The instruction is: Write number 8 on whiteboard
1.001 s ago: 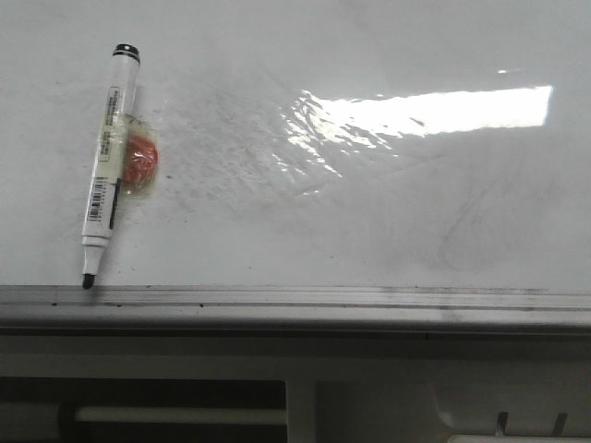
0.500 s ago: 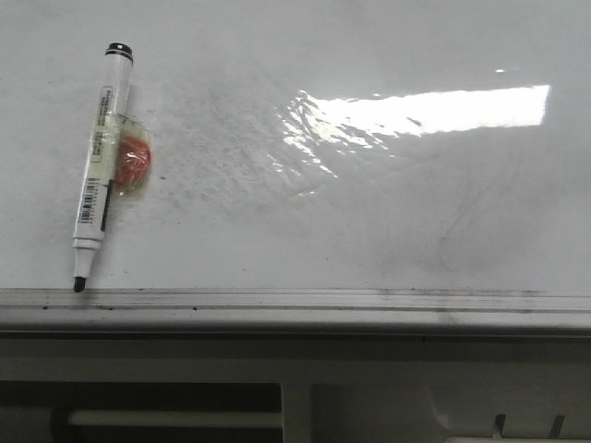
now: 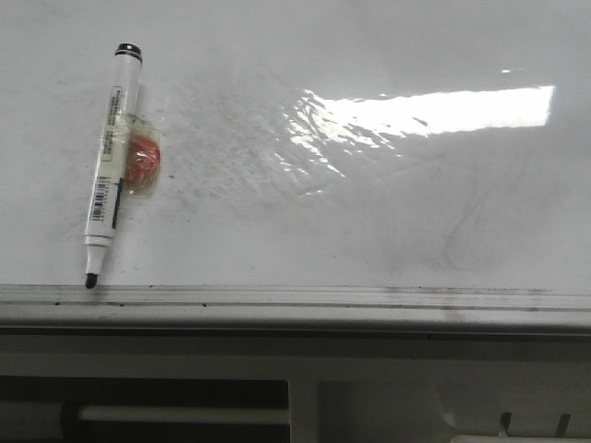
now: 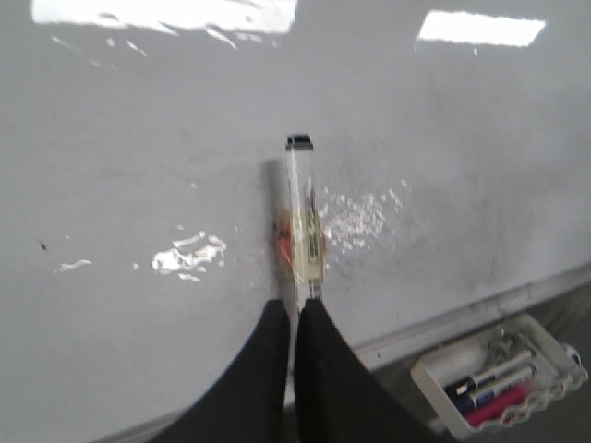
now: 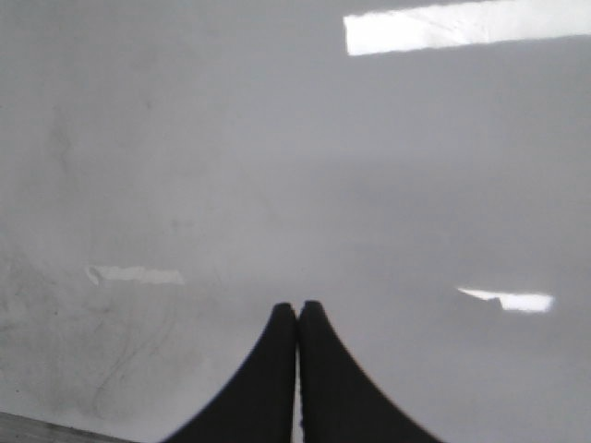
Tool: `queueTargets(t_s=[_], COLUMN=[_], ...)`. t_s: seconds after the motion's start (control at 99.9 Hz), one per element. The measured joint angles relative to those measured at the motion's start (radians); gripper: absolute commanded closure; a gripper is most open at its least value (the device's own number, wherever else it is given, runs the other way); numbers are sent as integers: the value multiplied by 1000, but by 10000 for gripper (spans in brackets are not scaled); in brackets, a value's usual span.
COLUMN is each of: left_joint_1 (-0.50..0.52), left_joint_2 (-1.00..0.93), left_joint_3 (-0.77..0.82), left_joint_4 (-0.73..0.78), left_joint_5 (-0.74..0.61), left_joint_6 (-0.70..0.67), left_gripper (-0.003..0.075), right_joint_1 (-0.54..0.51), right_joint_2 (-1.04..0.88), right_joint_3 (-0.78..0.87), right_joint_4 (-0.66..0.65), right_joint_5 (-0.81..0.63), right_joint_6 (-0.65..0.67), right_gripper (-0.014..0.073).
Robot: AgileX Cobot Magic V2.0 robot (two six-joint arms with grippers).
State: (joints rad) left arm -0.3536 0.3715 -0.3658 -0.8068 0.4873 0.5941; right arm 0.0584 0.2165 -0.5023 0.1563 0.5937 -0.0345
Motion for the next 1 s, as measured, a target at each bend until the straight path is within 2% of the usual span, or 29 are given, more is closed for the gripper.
queueTargets(t_s=[0.04,0.16,0.19,0.24,0.49,0.861,1.001], left_joint_1=[-24,-63,-68,-76,-138,-293,-324], left_joint_2=[38,181,224,282,505,685,719], left_joint_3=[0,-14,-23,-37,-116,-138,-140], left_joint_4=[6,14,15,17,-20,-53,-61], left_joint_5=[-8,-23,-27,-33,-102,-284,-340], left_joint_6=[0,0,0,0,2,7,7], left_gripper=[658,451,398,354,353,354,420], right_joint_1=[0,0,0,0,6,10,10], right_joint_2=[0,0,0,0,0,2,2], right_joint_3=[-1,-6,-10,-22,-53,-53,-53], right_joint_4=[0,0,0,0,0,0,0], right_joint_5=[6,21,24,36,72,94,94], right_joint_6=[0,0,0,0,0,0,0], right_gripper=[526,300,260,219,230,230,230])
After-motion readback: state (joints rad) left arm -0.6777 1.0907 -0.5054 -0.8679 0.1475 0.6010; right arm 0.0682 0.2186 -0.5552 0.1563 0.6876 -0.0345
